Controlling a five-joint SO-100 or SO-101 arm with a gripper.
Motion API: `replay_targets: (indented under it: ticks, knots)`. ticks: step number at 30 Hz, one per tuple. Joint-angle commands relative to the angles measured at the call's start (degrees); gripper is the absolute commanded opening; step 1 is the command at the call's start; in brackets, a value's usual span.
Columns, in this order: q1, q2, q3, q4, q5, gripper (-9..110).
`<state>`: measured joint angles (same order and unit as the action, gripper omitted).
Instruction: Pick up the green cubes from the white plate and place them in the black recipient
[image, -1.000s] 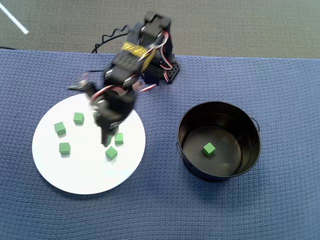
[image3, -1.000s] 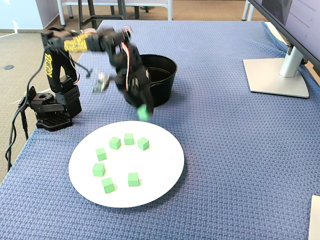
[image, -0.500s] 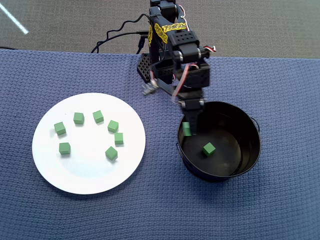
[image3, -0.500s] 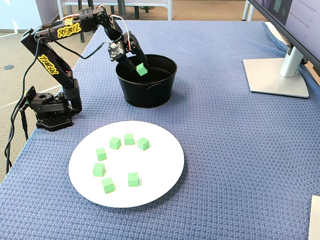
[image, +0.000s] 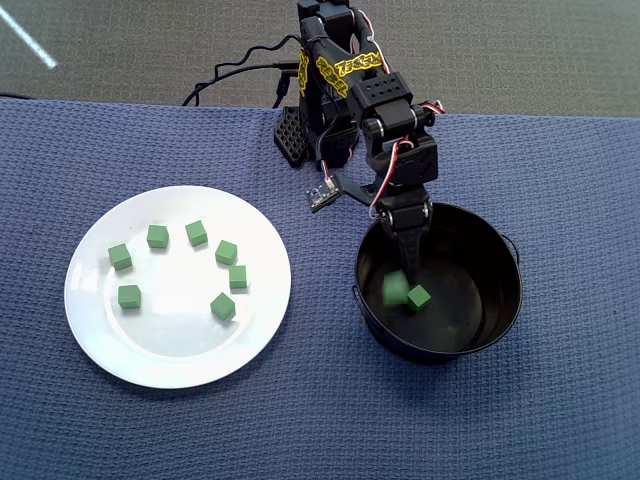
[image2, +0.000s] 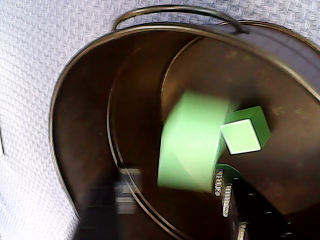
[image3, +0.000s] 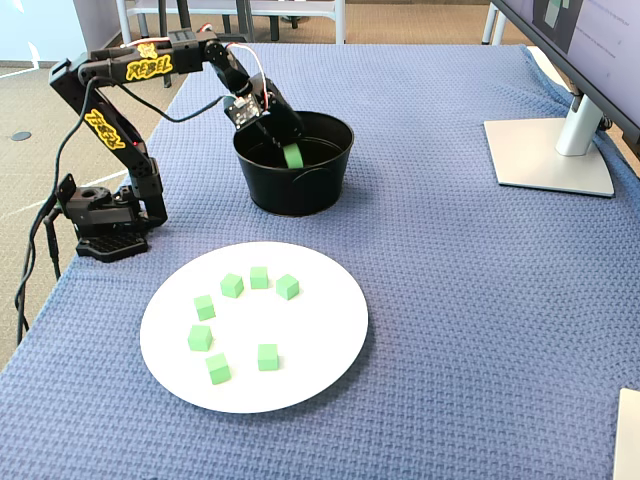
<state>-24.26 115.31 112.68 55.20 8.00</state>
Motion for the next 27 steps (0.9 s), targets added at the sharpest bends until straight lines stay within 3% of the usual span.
replay_targets:
  ticks: [1,7,18,27]
  knots:
    - [-0.44,1.58,-2.46,1.23,1.05,21]
    - [3.87,2.46,-7.82,3.69,-0.18,12]
    - [26.46,-6.06,-34.28,18.11,-4.39,1]
    - [48.52,-22.41,-32.43,10.55,-8.26,0]
